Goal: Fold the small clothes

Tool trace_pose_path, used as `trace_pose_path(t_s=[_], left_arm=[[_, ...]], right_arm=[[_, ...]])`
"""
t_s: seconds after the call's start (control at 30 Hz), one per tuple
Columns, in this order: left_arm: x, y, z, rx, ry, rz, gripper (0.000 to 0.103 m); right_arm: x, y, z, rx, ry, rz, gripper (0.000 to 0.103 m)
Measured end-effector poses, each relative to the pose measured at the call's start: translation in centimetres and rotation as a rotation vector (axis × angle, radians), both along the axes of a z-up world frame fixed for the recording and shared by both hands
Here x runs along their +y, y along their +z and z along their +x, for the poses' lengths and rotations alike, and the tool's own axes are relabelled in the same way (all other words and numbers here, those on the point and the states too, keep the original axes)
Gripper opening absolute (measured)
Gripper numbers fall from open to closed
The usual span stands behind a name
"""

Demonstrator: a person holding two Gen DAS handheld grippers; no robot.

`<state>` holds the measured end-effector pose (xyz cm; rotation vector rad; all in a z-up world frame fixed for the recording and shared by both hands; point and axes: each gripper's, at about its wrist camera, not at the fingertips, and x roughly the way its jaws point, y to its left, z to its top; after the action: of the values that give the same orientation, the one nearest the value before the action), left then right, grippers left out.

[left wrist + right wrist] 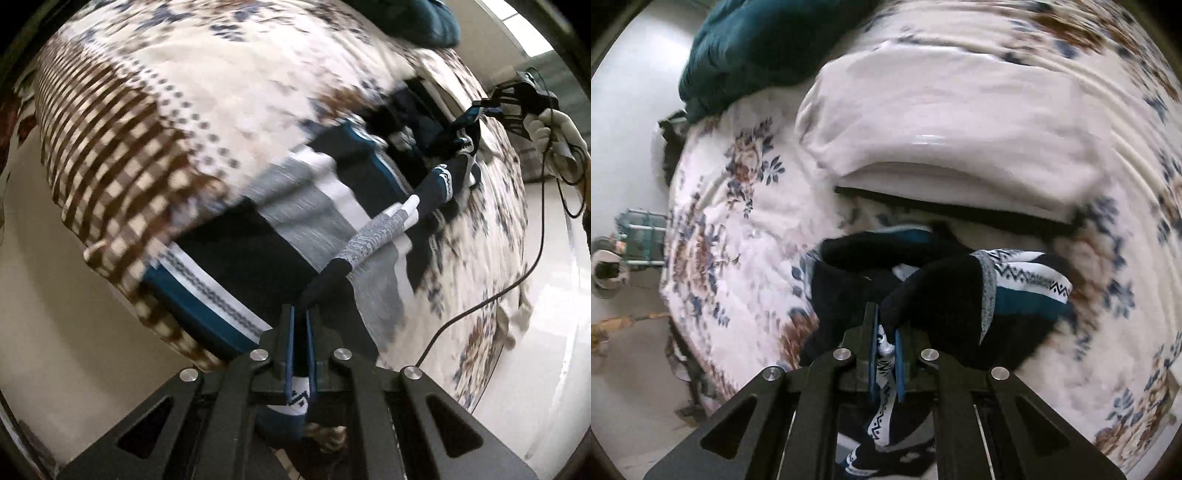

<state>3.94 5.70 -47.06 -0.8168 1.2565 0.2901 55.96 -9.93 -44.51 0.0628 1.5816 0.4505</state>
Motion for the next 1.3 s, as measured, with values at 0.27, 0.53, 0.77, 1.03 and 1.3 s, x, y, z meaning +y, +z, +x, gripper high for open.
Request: trace_pose_path(t_s=[0.27, 0.53, 0.77, 1.03, 1.3], left_arm=[[6.7, -4.5, -0.4, 0.053, 0.010, -0.044, 0.004], [11.5, -8.8, -1.9, 0.127, -0.022, -0.182, 0.010], [10.4, -7.0, -0.5, 0.058, -0.112, -0.219, 0.059], [5.4, -8.3, 1.5, 0.154, -0.290, -0.051, 0.008], [5.4, -5.7, 1.5, 0.146, -0.316, 0.000, 0.005]], right_arm=[[13.0, -6.6, 0.7, 0.004, 0.045, -0.163, 0.007], [14.0, -7.9, -2.2, 0.044, 0.058, -0.113, 0.056], [4.6, -5.3, -20.5, 0.125, 0.145, -0.057, 0.058], [-7.4, -14.9, -43.7, 0.554, -0.140, 0.008, 0.058], [-8.9, -16.5, -50.5, 0.499, -0.211, 0.098, 0.008]])
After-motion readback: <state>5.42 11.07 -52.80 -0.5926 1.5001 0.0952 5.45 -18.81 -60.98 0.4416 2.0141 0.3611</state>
